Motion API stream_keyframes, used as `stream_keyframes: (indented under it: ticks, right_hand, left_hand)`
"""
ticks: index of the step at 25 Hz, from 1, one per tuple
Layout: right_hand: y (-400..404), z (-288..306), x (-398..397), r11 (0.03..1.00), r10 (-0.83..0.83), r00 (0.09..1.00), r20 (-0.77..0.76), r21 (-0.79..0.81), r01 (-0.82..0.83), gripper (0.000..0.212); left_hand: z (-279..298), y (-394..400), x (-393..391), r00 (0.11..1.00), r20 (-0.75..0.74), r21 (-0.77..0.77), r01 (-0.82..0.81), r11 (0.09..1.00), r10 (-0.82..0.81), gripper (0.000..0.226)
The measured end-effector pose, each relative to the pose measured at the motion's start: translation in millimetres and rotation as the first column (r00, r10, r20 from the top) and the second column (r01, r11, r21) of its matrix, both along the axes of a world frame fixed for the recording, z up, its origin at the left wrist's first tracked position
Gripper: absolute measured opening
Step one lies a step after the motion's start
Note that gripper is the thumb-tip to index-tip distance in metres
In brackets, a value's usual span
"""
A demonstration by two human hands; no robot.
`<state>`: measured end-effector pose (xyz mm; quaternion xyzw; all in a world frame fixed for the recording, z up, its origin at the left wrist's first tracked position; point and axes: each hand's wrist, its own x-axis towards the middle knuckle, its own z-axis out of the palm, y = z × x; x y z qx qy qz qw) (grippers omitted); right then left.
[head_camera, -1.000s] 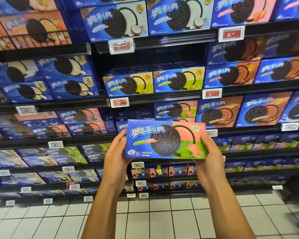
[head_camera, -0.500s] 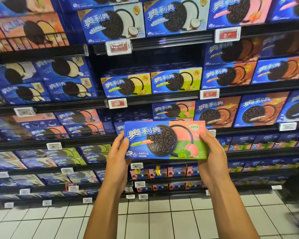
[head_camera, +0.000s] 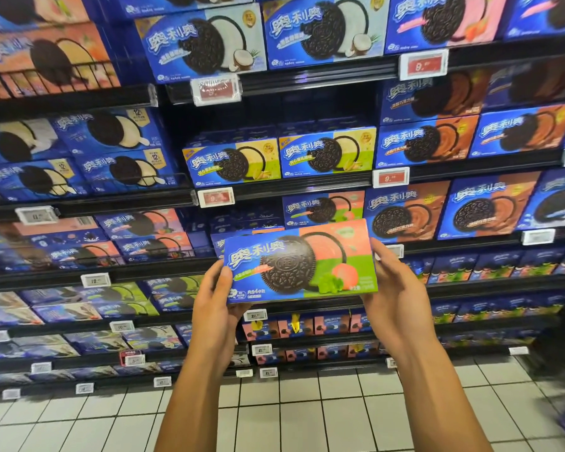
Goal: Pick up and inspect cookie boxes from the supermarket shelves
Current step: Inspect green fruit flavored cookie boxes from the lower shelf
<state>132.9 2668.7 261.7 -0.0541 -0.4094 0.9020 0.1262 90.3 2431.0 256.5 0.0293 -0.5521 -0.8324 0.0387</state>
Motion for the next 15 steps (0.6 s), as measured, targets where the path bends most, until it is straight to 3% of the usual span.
stream_keyframes:
  ticks: [3, 7, 10, 15]
  right_hand:
    - [-4, 7, 4, 0.997, 0.063, 0.993, -0.101, 0.044, -0.058, 0.038]
    - [-24, 15, 5, 0.969, 0.073, 0.983, -0.168, 0.244, -0.030, 0.056]
    - [-38, 19, 5, 0.936, 0.058, 0.983, -0.172, 0.353, 0.007, 0.055]
    - [-49, 18, 6, 0.914, 0.080, 0.980, -0.184, 0.405, 0.002, 0.056]
  left_hand:
    - [-17, 3, -7, 0.997, 0.072, 0.092, 0.013, 0.996, -0.020, 0.022]
    - [-37, 8, -17, 0.959, 0.254, 0.311, 0.039, 0.950, -0.123, 0.026]
    - [-49, 15, -17, 0.928, 0.319, 0.352, 0.071, 0.933, -0.191, 0.029]
    - [-60, 17, -13, 0.910, 0.335, 0.394, 0.100, 0.914, -0.244, 0.033]
